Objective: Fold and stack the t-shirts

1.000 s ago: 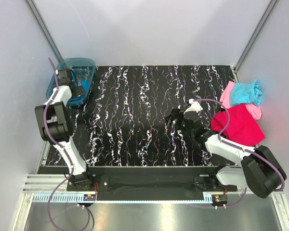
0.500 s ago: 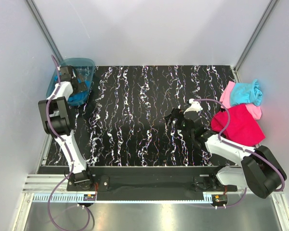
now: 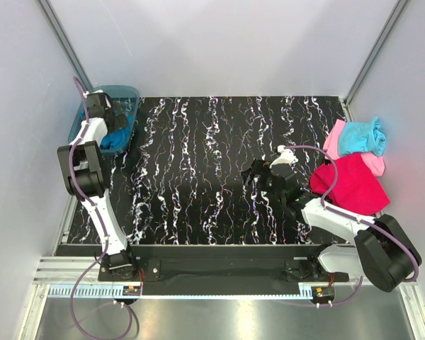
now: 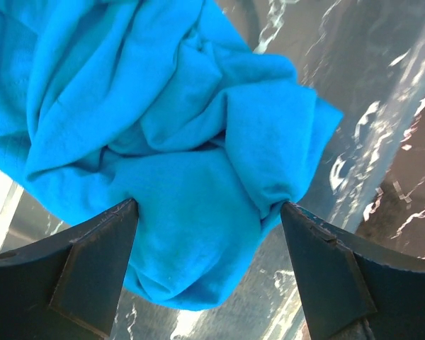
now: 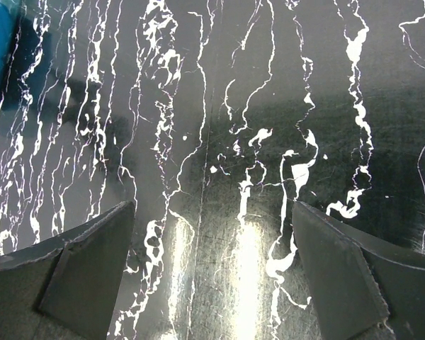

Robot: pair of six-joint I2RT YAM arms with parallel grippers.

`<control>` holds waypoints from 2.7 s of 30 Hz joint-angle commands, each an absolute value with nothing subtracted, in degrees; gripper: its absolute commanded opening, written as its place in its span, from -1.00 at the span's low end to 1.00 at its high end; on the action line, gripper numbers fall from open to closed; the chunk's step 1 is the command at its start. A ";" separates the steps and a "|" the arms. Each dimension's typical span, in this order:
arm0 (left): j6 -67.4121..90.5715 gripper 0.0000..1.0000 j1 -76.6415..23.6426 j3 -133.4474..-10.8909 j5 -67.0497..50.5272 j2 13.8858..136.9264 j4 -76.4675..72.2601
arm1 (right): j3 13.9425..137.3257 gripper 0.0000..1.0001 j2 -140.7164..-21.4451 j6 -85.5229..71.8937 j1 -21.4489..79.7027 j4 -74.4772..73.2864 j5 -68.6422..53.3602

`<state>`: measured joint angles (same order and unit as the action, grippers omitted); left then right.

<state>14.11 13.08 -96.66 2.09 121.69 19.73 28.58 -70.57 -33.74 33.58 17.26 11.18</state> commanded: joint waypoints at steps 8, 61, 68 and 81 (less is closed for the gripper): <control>15.47 0.72 13.18 -99.67 0.88 117.60 12.22 | 28.74 0.99 -70.84 -33.49 33.22 20.39 10.37; 24.27 -1.00 -1.65 -97.73 -1.24 99.86 2.63 | 26.10 0.99 -70.05 -32.96 33.22 26.81 5.98; 23.91 -1.00 -17.56 -98.28 -0.54 92.38 10.37 | 26.89 0.99 -69.35 -33.49 33.22 23.73 11.76; 29.79 -1.00 -40.41 -59.16 15.28 71.55 0.26 | 28.39 0.99 -63.11 -37.44 31.55 9.67 32.52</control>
<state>28.14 -36.45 -61.06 10.20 75.92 6.85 25.93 -64.51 -36.32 32.47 12.08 26.33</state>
